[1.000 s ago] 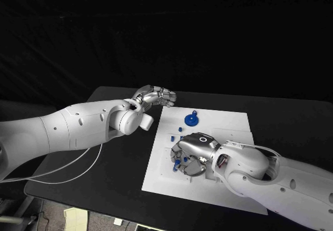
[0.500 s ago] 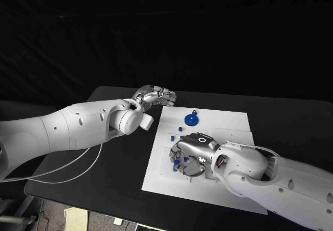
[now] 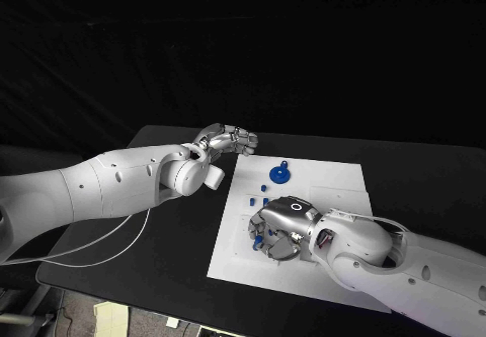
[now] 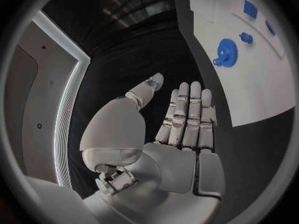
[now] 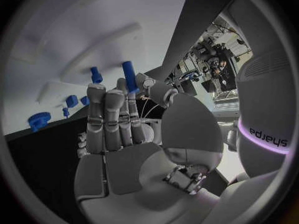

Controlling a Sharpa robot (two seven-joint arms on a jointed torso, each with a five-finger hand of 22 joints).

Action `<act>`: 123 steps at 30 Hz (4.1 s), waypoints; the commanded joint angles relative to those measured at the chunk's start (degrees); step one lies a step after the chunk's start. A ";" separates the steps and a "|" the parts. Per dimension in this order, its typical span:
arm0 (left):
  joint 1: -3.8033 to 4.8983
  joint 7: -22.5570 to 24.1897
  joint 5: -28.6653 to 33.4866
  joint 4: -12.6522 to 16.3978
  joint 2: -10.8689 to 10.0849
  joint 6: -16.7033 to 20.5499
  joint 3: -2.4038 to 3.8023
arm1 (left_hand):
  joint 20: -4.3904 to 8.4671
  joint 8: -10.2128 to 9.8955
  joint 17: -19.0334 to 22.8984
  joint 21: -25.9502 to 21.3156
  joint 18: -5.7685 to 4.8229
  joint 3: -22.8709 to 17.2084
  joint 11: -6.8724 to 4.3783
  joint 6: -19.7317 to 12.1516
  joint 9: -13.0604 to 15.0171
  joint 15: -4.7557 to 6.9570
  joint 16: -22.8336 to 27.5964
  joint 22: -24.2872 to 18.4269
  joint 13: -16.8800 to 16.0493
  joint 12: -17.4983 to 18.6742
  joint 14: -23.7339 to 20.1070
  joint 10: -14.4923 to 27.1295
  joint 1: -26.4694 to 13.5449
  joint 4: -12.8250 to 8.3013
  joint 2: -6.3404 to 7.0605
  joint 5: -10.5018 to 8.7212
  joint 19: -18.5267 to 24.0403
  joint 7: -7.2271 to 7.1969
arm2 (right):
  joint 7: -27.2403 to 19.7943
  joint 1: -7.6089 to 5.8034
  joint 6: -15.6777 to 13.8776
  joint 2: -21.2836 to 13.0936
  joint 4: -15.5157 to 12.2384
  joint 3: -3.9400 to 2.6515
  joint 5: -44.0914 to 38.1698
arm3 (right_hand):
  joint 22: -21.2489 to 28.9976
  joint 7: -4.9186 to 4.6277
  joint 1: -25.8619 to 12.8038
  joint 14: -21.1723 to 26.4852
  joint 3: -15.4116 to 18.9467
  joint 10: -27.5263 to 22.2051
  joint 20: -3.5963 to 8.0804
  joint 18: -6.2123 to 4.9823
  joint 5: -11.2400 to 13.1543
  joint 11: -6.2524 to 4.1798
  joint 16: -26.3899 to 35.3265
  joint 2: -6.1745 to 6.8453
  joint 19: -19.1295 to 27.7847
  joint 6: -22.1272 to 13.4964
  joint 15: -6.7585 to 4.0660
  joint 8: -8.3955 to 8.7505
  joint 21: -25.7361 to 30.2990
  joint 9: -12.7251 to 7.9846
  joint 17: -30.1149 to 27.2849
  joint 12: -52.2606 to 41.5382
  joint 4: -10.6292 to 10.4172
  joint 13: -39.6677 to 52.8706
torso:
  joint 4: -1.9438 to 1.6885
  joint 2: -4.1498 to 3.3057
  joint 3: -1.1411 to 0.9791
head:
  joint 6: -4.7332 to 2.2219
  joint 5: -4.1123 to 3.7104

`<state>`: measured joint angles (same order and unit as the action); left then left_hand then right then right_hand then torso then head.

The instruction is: Assemble the parts on the task board

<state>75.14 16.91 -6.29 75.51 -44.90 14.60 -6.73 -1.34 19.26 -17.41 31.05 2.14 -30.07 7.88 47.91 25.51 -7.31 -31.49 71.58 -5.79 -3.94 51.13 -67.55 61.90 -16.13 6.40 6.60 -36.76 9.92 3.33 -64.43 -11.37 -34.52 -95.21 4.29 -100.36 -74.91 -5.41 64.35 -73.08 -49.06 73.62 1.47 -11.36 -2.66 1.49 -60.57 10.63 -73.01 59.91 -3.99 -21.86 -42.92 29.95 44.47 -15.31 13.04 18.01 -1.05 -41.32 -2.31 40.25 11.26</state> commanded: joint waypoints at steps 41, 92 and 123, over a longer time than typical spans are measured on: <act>0.05 0.38 -0.14 0.04 -0.04 -0.80 0.05 | -0.39 0.26 -0.36 -0.38 0.91 0.10 -0.10 -0.23 -0.08 -0.18 0.51 0.18 0.08 -0.11 -0.02 0.33 -0.11 -0.15 -0.34 0.05 -0.15 -0.07 | -2.11 0.16 2.58 0.69 0.37 0.17 1.85 | -1.00 -1.12 -5.10 0.33 14.45 -2.36 0.36 -3.64 -16.46 1.05 0.92 -0.29 0.96 -1.88 0.14 2.15 -0.89 0.26 0.12 2.50 3.61 0.77 | -0.02 0.02 -0.01 | 0.03 0.13; 0.06 0.19 -0.26 -0.41 -0.32 -1.02 0.04 | -0.41 0.26 -0.63 -0.51 0.90 0.16 -0.07 -0.31 -0.12 -0.20 0.72 0.29 0.12 -0.08 -0.03 0.41 -0.10 -0.14 -0.26 -0.08 -0.14 -0.05 | -5.20 0.12 -9.57 -4.24 -2.92 -1.37 9.99 | -1.20 -4.79 -5.04 2.39 19.71 -11.72 0.03 -3.64 -16.88 4.93 -1.31 4.47 2.72 -9.51 3.86 7.38 -2.22 -2.83 1.64 9.10 3.41 -3.38 | 0.08 0.04 -0.03 | -0.79 -0.46; -0.89 0.61 -0.24 -2.73 0.74 -1.54 -0.17 | -0.42 0.33 -0.82 -0.59 0.89 0.17 -0.06 -0.24 -0.12 -0.20 0.84 0.37 0.14 -0.08 0.00 0.42 -0.12 -0.08 -0.37 -0.13 -0.18 -0.06 | 11.03 -7.58 17.31 -20.88 0.93 -5.22 43.85 | -1.24 -1.07 -12.93 -0.48 24.17 -8.89 2.68 -3.64 -12.12 -1.49 -7.16 -4.11 -0.92 -6.38 -2.28 4.58 -5.95 0.55 5.07 -35.78 0.00 30.16 | 0.75 1.10 -0.17 | -3.91 -8.95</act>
<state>74.33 16.78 -6.36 72.74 -44.21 14.22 -6.92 -1.34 19.26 -18.17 30.82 2.14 -30.07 7.88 47.91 25.46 -7.31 -30.91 71.90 -5.74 -3.94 51.13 -67.55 61.90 -16.13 6.40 6.60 -36.76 9.92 9.15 -72.04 -3.35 -54.92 -93.88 -0.97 -60.63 -74.90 -6.63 51.87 -73.49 -24.89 65.99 3.70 -10.48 -14.87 0.09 -67.44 6.66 -73.23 53.36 -6.07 -17.25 -48.61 30.35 49.17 -49.24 13.42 46.40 -0.40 -40.35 -2.42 36.25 2.88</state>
